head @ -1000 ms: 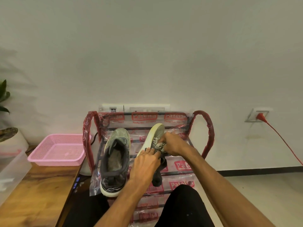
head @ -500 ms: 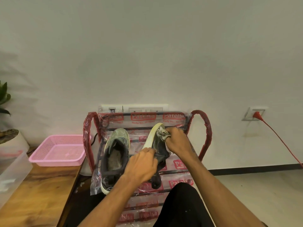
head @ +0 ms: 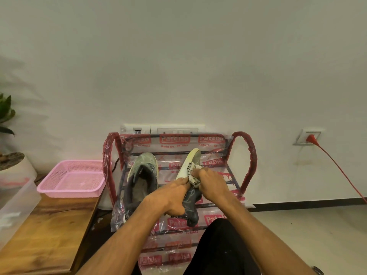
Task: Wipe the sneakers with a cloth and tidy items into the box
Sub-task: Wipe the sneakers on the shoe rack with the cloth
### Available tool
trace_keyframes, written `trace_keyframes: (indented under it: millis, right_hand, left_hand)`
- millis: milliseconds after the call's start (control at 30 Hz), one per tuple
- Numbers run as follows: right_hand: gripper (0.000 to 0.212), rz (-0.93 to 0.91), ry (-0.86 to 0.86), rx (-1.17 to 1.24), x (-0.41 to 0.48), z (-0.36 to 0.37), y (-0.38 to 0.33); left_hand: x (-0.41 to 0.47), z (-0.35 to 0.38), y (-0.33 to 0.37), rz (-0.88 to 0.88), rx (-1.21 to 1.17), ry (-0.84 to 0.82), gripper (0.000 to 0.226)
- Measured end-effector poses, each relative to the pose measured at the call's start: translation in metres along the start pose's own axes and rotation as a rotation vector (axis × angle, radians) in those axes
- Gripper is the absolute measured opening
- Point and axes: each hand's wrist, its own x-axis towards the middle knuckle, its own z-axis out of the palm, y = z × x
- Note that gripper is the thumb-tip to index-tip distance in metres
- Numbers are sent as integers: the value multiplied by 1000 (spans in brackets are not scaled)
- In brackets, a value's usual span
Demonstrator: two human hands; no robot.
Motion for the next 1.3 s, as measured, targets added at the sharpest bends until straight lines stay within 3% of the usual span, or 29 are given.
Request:
trace_keyframes:
  millis: [100,233,333,467,567,667,800,933,1100,1300]
  right_hand:
    - [38,-17,32,-60,1,1,-1]
    - [32,30,36,91,-4,8,-4]
    - [33,-7,80,114,-8,11,-3]
    - [48,-114,77,-73,0,12,1]
    - [46,-125,55,-199,12,12,4]
    - [36,-16,73,-186,20,4,11]
    - [33,172,172,75,27,-9,26]
    - [43,65,94,221,24,-3,5]
    - [35,-19,84,133,3,8,-20]
    - [35,6,23,7,10,3,-8]
  left_hand:
    - [1,0,5,3,60,-2,88]
    - [2,2,-2,12,41,41,89]
    - [0,6,-9,21,27,67,101]
    - [-2,4,-14,-5,35,60,106]
    - [-1,3,-12,-12,36,59,103]
    - [0,4,-9,-2,49,69,103]
    - [-3,3,-10,-11,41,77,103]
    - [-3,2,-10,-15,68,71,105]
    - [-4,4,-18,-33,44,97,91]
    - [-8,2,-15,-4,46,87,108]
